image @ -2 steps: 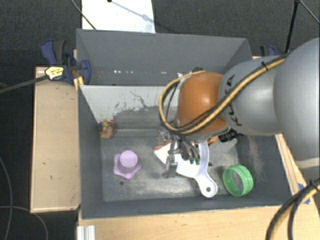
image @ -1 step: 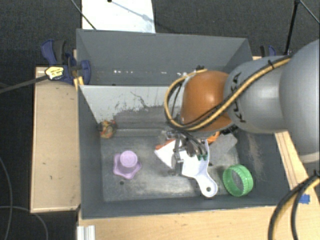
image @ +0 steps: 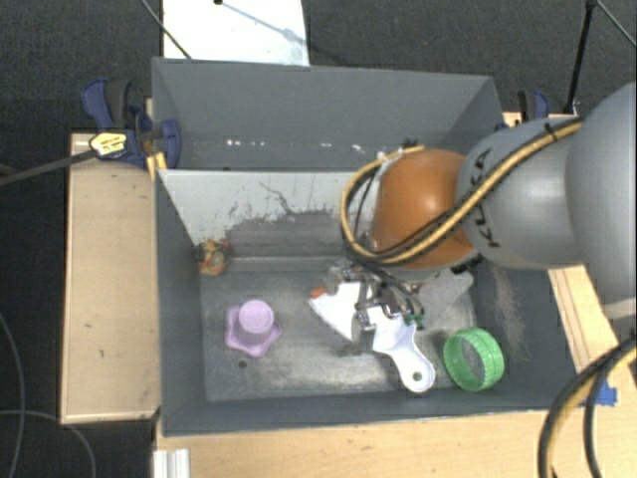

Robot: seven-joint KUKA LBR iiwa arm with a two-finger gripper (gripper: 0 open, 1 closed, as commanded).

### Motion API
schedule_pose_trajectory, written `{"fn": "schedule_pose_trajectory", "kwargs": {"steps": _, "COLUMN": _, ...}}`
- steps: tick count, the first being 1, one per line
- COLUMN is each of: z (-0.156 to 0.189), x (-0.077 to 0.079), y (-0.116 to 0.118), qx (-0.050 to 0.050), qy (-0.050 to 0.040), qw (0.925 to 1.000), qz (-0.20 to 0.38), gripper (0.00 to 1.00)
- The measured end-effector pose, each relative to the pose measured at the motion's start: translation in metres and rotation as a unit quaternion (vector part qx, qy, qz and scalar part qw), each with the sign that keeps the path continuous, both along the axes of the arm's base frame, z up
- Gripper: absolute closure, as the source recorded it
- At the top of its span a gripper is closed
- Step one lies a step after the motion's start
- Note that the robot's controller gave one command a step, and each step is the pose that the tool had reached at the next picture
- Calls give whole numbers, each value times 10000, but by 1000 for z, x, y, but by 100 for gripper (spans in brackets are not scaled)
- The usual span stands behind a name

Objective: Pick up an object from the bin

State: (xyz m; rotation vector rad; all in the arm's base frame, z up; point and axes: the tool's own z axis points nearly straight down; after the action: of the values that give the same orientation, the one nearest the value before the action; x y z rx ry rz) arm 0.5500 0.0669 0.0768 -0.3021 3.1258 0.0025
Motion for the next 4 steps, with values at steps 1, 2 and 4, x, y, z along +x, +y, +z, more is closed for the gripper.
{"fn": "schedule_pose_trajectory", "kwargs": {"steps": 1, "z": -6, "x": -15, "y": -32, "qx": -1, "qy": 8, "qw": 9972, "qz": -743, "gripper": 100}}
{"fn": "schedule_pose_trajectory", "kwargs": {"steps": 2, "z": -6, "x": -15, "y": -32, "qx": -1, "qy": 8, "qw": 9972, "qz": -752, "gripper": 100}}
{"fn": "schedule_pose_trajectory", "kwargs": {"steps": 4, "z": 115, "x": -3, "y": -53, "qx": -5, "qy": 1, "qw": 9958, "qz": -916, "gripper": 100}}
